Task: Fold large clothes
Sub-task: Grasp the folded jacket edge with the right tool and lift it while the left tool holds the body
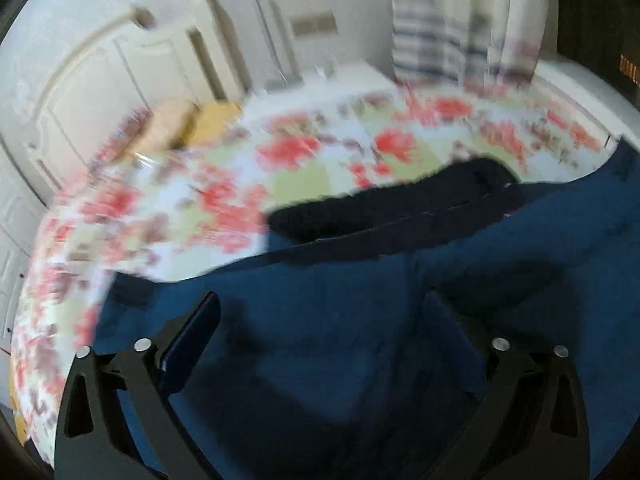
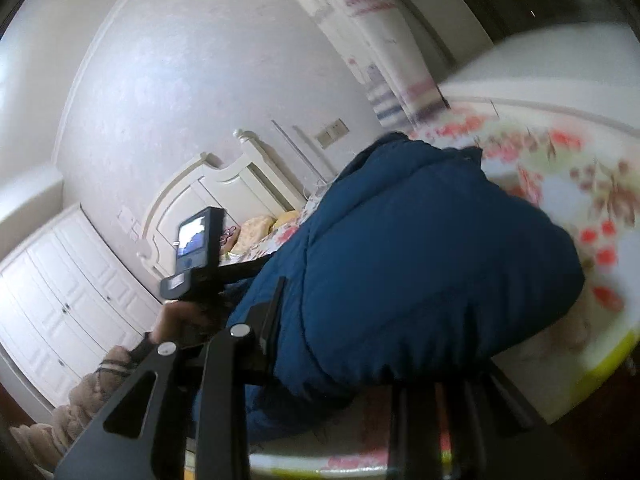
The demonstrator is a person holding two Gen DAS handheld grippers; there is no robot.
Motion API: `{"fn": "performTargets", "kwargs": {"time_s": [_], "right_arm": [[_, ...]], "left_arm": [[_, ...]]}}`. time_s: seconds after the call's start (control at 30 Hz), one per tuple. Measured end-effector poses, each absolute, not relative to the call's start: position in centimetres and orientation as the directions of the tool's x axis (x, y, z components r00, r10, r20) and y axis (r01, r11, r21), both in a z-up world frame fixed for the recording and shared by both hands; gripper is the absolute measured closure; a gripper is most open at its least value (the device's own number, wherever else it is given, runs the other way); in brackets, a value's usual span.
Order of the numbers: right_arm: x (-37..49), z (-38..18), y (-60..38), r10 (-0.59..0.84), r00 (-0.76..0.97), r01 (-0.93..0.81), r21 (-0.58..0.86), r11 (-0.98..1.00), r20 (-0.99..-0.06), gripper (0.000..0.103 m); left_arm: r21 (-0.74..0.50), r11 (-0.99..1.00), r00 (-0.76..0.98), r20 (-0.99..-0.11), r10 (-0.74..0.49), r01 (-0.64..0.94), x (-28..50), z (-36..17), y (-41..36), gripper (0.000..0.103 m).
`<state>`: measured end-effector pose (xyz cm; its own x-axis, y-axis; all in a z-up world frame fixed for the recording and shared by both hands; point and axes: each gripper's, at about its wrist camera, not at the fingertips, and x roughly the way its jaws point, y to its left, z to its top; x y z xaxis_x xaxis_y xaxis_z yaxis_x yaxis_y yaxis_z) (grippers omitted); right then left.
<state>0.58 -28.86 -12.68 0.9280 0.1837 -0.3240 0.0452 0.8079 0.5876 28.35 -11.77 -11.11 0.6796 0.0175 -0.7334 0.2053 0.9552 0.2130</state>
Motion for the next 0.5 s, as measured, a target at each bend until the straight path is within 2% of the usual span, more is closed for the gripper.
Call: {"fn": "performTargets", "kwargs": {"time_s": [0.1, 0.17, 0.23, 0.3, 0.4, 0.5], "right_arm": [[1.1, -11.9, -28.2, 0.145, 0.931, 0.061, 0.537, 0.841, -0.333, 0.075], [1.6, -11.0, -27.6, 0.122, 0.933, 0.070, 0.503, 0.862, -0.339, 0.075], [2.2, -9.7, -26.1, 0.118, 0.929, 0.054, 0.443, 0.895, -0.350, 0.075], [2.9, -7.8, -22.4, 0.061, 0.934, 0.040, 0.273, 0.961, -0.352, 0.075], [3.3, -5.2, -17.3, 0.005, 0.947, 0.008, 0.038, 0.999, -0.321, 0.075], [4.2, -3.8, -9.7, -0.014, 0.955, -0.073, -0.282, 0.956, -0.296, 0.075]], "left_arm": [[0.144, 0.951, 0.731, -0.674, -0.110, 0.275, 21.5, -9.2, -9.6, 0.006], [0.191, 0.918, 0.718, -0.684, -0.129, 0.347, 16.8, -11.1, -9.5, 0.006], [0.236, 0.906, 0.747, -0.654, -0.120, 0.352, 13.7, -13.2, -9.4, 0.006], [0.243, 0.900, 0.768, -0.625, -0.140, 0.362, 11.1, -13.9, -8.1, 0.006], [0.116, 0.867, 0.679, -0.676, -0.288, 0.484, 9.1, -12.6, -4.1, 0.006], [0.001, 0.896, 0.689, -0.640, -0.340, 0.444, 8.1, -10.8, 2.3, 0.005]]}}
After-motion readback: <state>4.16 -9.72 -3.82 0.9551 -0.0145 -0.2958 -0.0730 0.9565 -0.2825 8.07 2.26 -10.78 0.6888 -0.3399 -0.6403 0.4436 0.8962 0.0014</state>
